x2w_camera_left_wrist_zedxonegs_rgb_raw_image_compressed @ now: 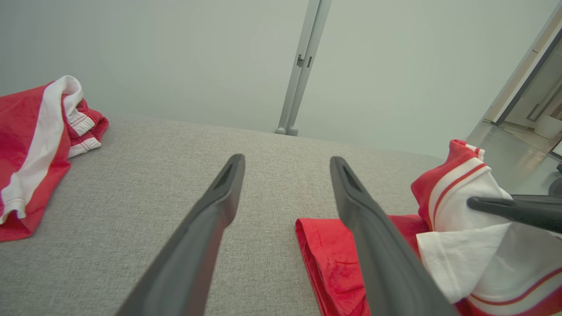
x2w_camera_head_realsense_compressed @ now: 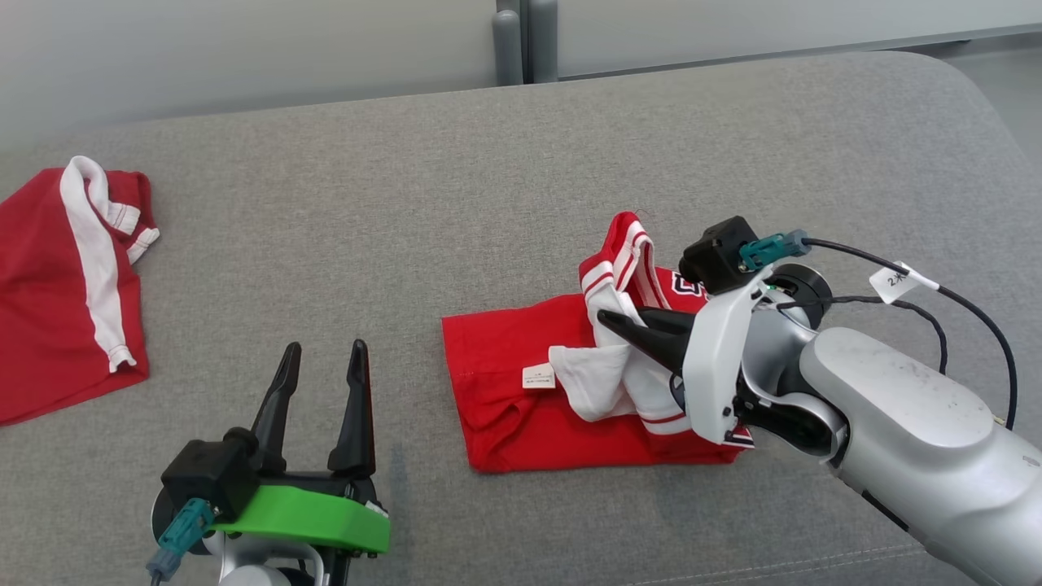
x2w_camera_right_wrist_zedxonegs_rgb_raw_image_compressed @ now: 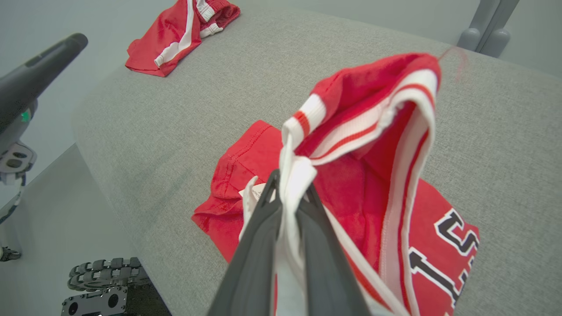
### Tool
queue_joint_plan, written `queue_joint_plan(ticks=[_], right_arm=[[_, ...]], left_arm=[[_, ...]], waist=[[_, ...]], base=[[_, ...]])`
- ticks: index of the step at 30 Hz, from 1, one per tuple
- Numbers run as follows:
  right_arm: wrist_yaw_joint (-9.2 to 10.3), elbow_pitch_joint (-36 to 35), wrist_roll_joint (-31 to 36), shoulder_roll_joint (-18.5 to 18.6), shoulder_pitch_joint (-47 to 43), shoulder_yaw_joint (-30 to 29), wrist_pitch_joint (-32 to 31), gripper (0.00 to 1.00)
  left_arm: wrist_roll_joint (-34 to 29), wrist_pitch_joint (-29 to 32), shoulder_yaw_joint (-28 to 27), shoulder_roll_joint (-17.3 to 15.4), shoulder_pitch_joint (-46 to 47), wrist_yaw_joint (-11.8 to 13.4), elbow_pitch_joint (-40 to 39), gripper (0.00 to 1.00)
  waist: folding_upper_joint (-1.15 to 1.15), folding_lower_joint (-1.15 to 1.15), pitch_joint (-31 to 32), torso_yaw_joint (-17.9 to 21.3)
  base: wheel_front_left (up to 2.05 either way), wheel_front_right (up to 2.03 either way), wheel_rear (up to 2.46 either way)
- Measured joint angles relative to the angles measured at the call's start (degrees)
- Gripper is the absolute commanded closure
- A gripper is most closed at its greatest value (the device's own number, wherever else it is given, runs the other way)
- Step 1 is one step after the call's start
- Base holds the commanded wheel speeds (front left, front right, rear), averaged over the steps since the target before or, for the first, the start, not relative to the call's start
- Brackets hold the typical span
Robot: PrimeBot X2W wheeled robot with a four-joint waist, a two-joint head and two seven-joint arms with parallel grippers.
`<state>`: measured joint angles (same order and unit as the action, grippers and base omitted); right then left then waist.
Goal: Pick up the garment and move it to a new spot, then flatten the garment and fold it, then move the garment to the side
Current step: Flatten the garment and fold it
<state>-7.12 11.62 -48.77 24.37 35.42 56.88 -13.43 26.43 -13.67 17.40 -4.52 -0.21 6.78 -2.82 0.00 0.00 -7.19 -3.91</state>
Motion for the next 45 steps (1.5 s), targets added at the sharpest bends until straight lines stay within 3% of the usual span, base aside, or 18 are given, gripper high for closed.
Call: queue_joint_plan(ticks=[11,23,25,26,28,38,45], right_arm=[[0.01,7.26,-0.19,-4.99,3.02,0.82,-1.83,1.00],[0.00,14.49,0.60,-7.49,5.31,4.43,-3.52,1.00],[0.00,15.22,1.03,-8.20,5.80,5.37,-3.85,0.63],[0.00,15.43,1.03,-8.55,5.98,5.76,-3.85,0.50],[0.00,15.75,1.07,-9.02,6.48,6.69,-3.83,0.00],[0.00,14.21,0.49,-11.82,7.12,10.92,-3.41,0.00],[0.00,10.73,-1.03,-10.62,9.53,7.72,1.58,0.00]], left_arm=[[0.74,-0.02,1.34,0.47,0.30,-0.23,0.47,0.00],[1.45,-0.09,2.18,1.20,0.91,-0.30,1.81,0.00],[1.51,-0.23,1.83,1.24,0.91,-0.30,1.88,0.00],[1.51,-0.26,1.75,1.24,0.91,-0.30,1.93,0.00],[1.51,-0.30,1.62,1.27,0.92,-0.30,2.11,0.00],[1.46,-0.52,1.11,1.33,0.84,-0.30,2.31,0.00],[1.44,-0.57,0.40,1.30,0.41,-0.30,2.29,0.00]], waist=[[0.00,0.00,-0.13,-4.23],[0.00,0.00,-0.95,-9.08],[0.00,0.00,-0.94,-9.48],[0.00,0.00,-0.89,-9.55],[0.00,0.00,-0.71,-9.56],[0.00,0.00,1.14,-7.55],[0.00,0.00,2.59,-4.74]], base=[[0.00,0.00,0.00],[0.00,0.00,0.00],[0.00,0.00,0.00],[0.00,0.00,0.00],[0.00,0.00,0.00],[0.00,0.00,0.00],[0.00,0.00,0.00]])
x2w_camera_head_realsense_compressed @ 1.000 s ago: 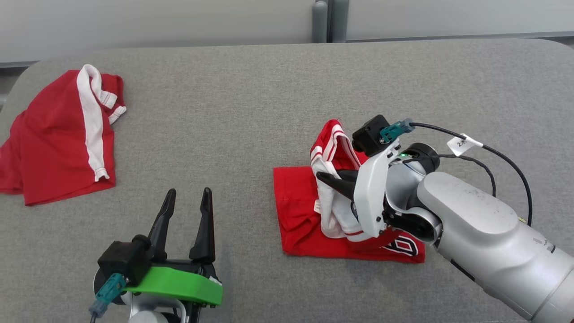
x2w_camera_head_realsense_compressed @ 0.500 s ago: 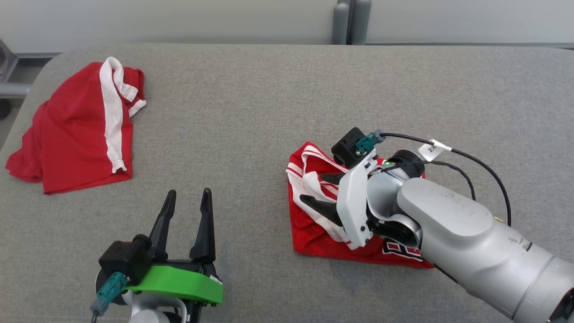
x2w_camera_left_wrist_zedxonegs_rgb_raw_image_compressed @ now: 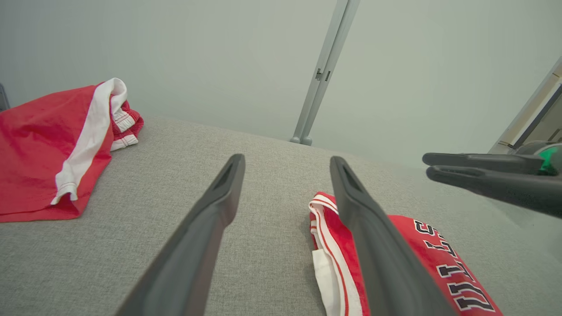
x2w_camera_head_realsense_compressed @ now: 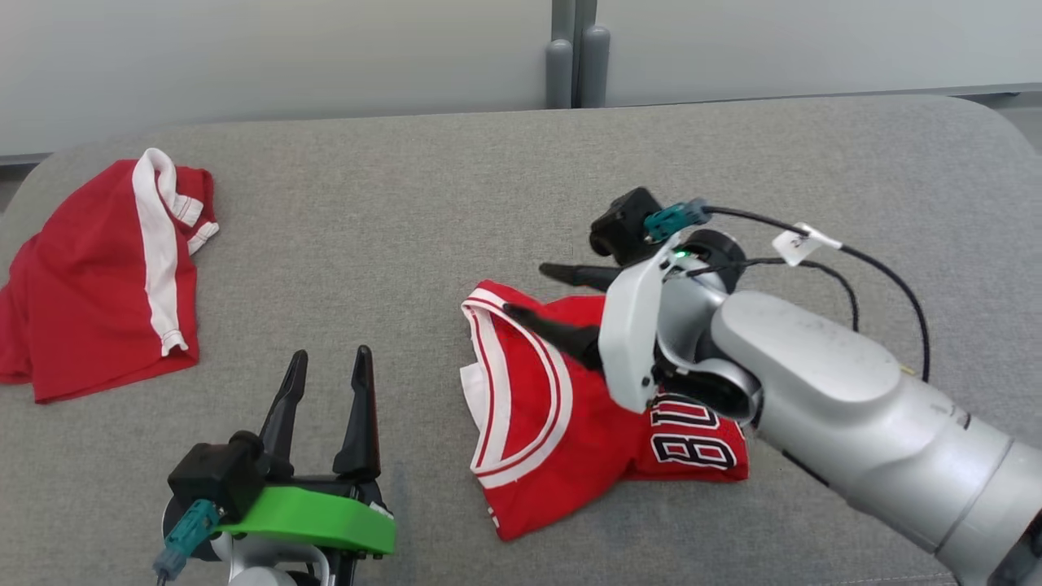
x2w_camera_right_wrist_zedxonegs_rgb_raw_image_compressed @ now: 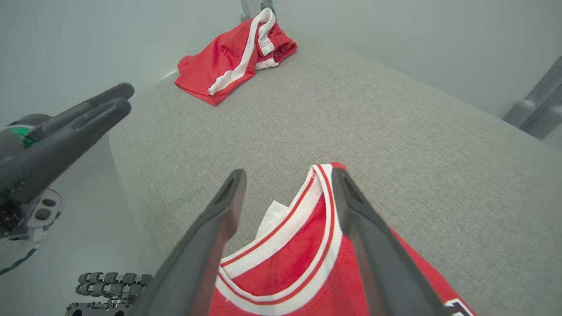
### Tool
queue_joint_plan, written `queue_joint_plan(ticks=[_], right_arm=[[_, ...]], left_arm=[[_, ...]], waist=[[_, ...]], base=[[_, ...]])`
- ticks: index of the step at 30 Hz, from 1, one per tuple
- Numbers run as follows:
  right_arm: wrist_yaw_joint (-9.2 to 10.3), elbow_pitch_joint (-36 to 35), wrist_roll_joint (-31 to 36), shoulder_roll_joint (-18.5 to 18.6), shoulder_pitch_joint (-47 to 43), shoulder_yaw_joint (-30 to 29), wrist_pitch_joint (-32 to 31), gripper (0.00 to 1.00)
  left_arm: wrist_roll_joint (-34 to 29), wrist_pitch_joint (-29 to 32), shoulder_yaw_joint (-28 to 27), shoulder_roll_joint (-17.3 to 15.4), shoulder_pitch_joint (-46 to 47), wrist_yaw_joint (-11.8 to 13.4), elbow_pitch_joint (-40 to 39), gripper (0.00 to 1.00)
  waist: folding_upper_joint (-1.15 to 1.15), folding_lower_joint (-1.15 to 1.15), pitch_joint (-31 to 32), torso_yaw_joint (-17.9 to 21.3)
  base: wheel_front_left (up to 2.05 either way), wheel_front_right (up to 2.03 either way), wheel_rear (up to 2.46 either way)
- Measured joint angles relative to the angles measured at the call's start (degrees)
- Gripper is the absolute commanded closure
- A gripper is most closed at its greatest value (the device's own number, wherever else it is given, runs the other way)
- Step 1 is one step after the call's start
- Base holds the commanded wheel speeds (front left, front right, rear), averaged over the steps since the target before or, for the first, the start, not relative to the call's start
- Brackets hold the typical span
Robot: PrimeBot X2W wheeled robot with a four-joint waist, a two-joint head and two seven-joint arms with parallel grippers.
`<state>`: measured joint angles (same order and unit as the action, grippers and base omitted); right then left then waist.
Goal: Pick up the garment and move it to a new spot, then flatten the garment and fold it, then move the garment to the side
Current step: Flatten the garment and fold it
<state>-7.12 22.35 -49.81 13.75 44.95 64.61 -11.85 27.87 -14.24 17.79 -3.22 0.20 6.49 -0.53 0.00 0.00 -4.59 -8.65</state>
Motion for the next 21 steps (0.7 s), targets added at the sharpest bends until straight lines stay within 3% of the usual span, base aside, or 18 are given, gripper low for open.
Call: queue_joint_plan(ticks=[10,13,21], right_arm=[[0.10,1.96,-3.10,8.72,-1.18,-7.97,5.82,0.00],[0.74,3.28,-5.28,11.92,-6.15,-10.02,7.84,0.00],[1.19,4.93,-9.89,13.28,-12.96,-12.30,10.57,0.00]], left_arm=[[-0.46,0.00,-0.85,-0.29,-1.44,0.02,-1.05,0.00],[-0.60,0.00,-0.78,-0.36,-1.45,0.05,-2.04,0.00],[-1.43,0.08,-0.49,-0.82,-1.44,0.07,-3.64,0.00]], waist=[[0.00,0.00,1.36,4.38],[0.00,0.00,1.23,5.93],[0.00,0.00,-1.01,7.28]], base=[[0.00,0.00,0.00],[0.00,0.00,0.00],[0.00,0.00,0.00]])
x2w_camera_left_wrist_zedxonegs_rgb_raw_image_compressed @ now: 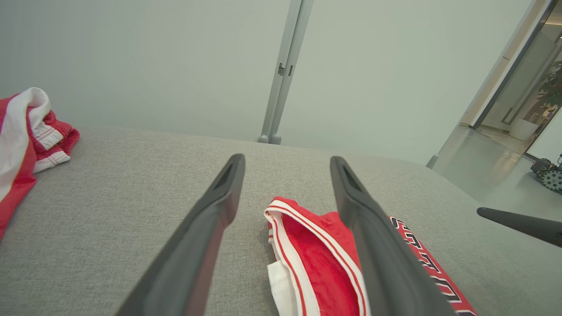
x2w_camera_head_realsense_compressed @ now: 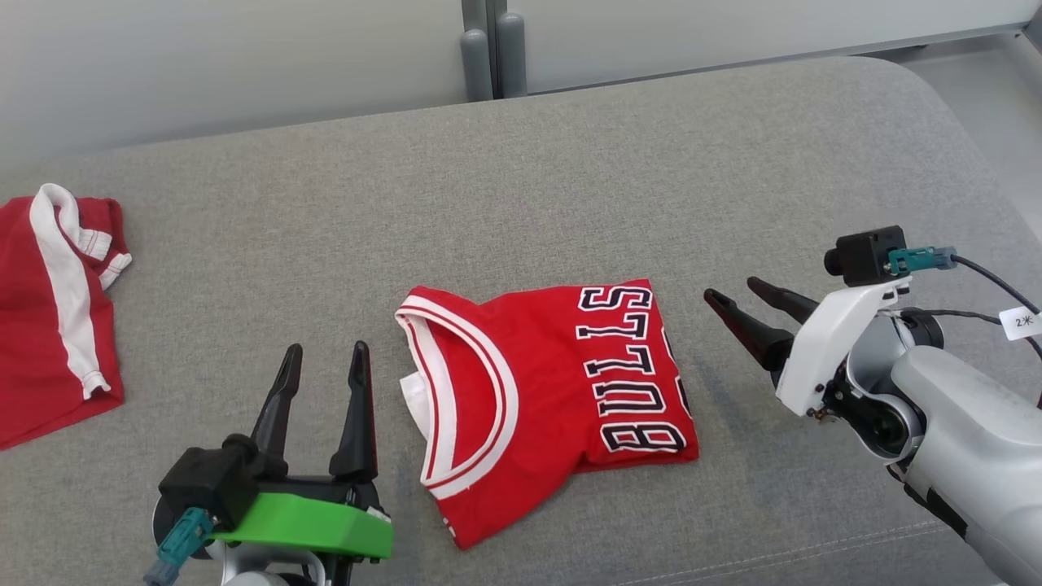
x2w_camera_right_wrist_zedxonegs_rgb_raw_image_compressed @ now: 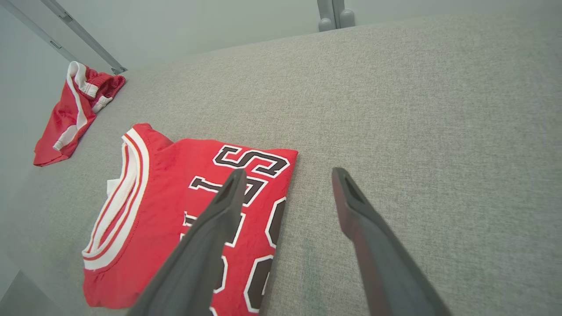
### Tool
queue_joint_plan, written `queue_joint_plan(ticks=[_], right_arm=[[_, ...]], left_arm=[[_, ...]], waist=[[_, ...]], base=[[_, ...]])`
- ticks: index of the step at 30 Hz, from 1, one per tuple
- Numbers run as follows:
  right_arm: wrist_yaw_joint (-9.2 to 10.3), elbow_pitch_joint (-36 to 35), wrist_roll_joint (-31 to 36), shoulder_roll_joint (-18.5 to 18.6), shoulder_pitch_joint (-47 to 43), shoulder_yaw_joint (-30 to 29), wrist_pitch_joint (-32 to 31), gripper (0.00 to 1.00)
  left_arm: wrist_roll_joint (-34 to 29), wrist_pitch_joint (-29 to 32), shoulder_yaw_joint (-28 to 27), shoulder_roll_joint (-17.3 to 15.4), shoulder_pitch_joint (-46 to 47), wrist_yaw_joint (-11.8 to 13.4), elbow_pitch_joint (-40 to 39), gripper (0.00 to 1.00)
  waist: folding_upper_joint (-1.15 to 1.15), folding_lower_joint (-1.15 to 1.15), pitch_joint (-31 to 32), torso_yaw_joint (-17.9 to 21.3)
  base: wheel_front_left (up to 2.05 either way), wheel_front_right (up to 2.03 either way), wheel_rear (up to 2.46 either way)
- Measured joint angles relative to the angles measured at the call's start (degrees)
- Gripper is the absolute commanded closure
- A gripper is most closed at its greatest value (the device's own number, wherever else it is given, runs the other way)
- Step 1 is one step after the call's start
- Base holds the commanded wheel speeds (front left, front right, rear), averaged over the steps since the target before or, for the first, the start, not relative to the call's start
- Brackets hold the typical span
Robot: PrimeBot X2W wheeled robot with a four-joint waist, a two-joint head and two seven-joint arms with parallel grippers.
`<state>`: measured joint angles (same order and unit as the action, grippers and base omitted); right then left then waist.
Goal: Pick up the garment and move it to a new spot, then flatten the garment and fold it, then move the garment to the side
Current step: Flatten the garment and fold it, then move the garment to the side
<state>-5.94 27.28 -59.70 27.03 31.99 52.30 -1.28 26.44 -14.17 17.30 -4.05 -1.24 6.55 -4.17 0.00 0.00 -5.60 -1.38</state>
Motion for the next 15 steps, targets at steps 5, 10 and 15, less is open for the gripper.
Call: queue_joint_plan(ticks=[5,10,15], right_arm=[[-0.03,0.13,-1.25,-0.27,-1.01,-0.30,0.83,0.00],[-0.44,0.34,-2.85,-0.30,-2.30,0.12,0.74,0.00],[-0.59,0.71,-4.03,-0.67,-3.28,0.67,-0.31,0.00]], left_arm=[[-0.44,0.55,1.33,-0.13,0.13,0.00,-0.43,0.00],[-0.51,0.60,1.57,-0.13,0.68,-0.01,-0.46,0.00],[-0.51,0.59,1.54,-0.12,1.76,-0.01,-0.46,0.00]], waist=[[0.00,0.00,-1.96,0.11],[0.00,0.00,-3.56,-0.94],[0.00,0.00,-4.67,-2.71]], base=[[0.00,0.00,0.00],[0.00,0.00,0.00],[0.00,0.00,0.00]])
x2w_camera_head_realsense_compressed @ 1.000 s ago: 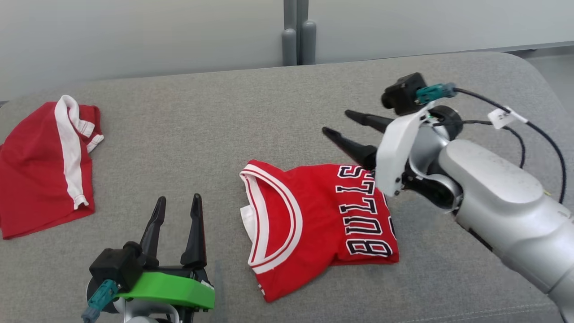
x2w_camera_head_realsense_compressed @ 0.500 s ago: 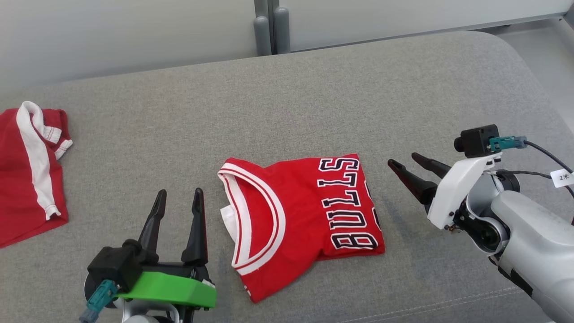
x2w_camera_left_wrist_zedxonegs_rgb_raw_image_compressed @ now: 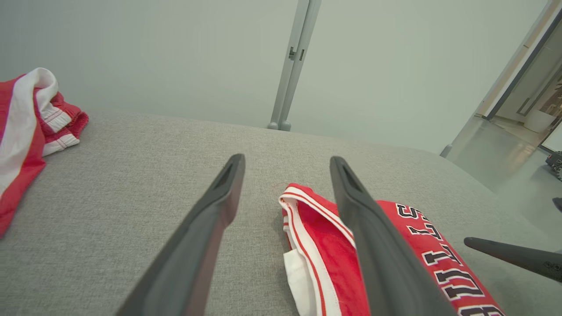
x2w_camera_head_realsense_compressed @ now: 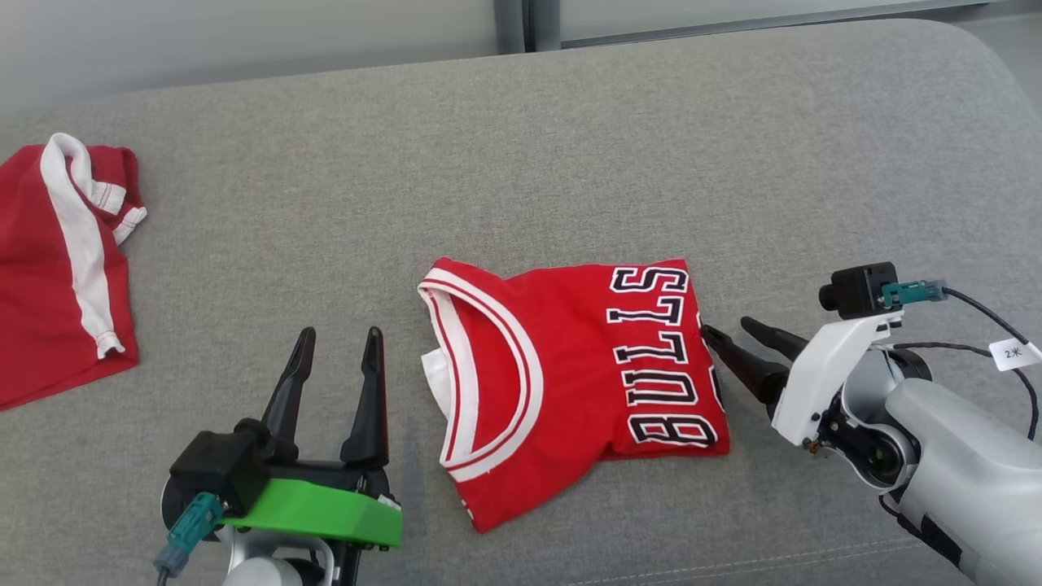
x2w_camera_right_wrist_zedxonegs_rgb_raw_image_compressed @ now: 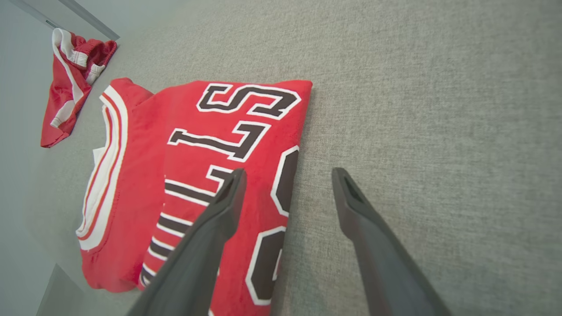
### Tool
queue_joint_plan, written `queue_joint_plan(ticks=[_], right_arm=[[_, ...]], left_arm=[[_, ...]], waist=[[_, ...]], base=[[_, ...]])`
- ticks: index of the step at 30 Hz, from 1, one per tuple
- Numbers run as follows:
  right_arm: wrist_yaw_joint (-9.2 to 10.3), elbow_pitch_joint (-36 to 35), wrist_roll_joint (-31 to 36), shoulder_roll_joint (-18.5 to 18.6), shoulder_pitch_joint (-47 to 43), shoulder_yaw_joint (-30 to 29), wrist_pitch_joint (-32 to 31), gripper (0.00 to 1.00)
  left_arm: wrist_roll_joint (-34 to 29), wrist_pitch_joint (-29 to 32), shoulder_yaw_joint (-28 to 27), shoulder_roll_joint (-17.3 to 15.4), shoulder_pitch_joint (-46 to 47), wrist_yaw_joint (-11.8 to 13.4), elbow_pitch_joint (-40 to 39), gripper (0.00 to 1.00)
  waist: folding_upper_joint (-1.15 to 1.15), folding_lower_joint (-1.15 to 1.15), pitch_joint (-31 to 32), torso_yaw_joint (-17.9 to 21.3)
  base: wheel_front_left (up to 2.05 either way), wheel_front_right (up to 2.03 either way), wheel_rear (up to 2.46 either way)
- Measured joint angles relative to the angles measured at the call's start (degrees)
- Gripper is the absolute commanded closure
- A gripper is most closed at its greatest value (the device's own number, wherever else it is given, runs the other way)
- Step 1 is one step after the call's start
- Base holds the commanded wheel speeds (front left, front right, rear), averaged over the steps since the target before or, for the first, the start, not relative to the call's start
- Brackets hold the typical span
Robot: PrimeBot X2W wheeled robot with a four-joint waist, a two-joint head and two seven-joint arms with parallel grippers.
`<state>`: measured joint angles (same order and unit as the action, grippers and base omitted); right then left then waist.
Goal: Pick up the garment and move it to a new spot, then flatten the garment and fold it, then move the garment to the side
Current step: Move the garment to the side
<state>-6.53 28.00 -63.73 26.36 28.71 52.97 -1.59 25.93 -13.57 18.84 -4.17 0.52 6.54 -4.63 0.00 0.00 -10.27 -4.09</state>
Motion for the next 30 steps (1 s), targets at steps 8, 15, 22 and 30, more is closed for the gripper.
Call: queue_joint_plan(ticks=[8,15,22,30], right_arm=[[-0.01,1.83,-2.24,-1.42,0.01,0.87,-2.63,0.00],[-0.52,3.08,-2.90,-2.89,0.96,0.91,-3.60,1.00],[-0.53,4.71,-2.90,-3.02,2.02,0.77,-3.78,1.00],[-0.53,5.60,-0.97,-0.33,7.36,0.57,-3.50,1.00]], left_arm=[[0.00,0.00,-0.03,0.03,0.74,0.00,-0.08,0.00],[0.00,-0.01,-0.54,0.04,0.77,0.00,-0.01,0.00],[0.00,-0.02,-1.08,0.04,0.80,0.00,0.09,0.00],[0.00,-0.09,-2.29,0.03,0.81,0.01,0.11,0.00]], waist=[[0.00,0.00,-1.47,-2.34],[0.00,0.00,-2.30,-3.45],[0.00,0.00,-2.55,-3.53],[0.00,0.00,-2.78,-2.52]], base=[[0.00,0.00,0.00],[0.00,0.00,0.00],[0.00,0.00,0.00],[0.00,0.00,0.00]])
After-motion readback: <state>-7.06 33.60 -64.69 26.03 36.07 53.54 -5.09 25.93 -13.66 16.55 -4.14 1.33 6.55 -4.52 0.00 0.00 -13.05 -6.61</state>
